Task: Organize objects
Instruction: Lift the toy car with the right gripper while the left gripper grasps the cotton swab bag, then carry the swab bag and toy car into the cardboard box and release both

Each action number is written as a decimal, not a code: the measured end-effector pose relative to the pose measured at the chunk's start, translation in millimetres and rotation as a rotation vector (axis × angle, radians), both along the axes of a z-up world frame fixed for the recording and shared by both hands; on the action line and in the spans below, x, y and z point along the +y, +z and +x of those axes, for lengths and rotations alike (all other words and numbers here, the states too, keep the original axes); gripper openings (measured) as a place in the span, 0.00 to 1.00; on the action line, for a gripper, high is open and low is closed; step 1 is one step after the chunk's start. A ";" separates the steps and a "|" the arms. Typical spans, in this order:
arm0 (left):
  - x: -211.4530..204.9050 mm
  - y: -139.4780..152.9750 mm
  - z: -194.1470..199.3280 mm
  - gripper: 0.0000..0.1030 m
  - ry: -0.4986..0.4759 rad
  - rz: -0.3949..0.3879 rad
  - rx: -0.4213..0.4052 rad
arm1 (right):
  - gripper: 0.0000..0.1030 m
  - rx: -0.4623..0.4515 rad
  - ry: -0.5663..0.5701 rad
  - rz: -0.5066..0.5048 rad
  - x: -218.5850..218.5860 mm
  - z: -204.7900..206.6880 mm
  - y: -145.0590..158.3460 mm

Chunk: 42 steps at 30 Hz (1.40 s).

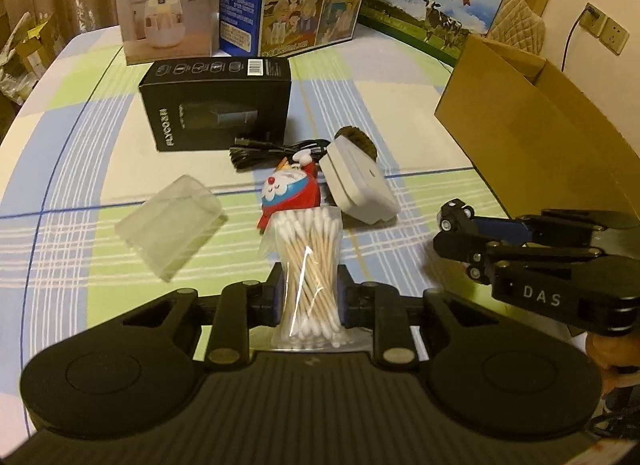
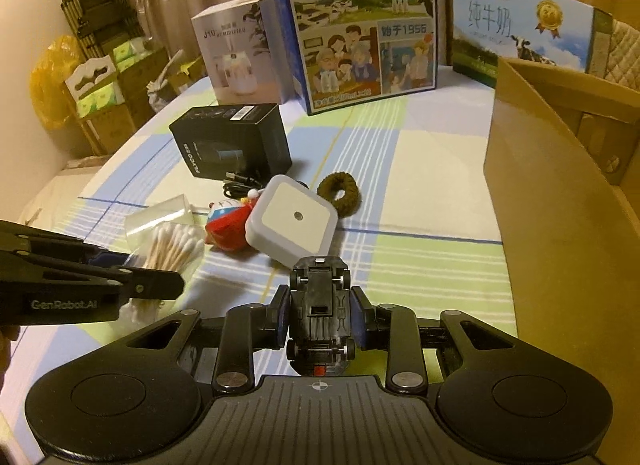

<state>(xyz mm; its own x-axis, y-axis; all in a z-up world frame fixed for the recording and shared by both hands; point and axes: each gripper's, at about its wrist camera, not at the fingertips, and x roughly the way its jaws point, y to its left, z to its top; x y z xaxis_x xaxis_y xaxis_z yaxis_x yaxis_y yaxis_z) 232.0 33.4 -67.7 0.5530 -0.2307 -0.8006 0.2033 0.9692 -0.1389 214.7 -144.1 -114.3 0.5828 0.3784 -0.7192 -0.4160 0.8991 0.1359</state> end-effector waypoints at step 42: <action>-214.4 146.4 -95.9 0.20 -0.231 -0.138 -0.153 | 0.27 -0.195 -0.336 -0.022 -213.9 -106.0 159.9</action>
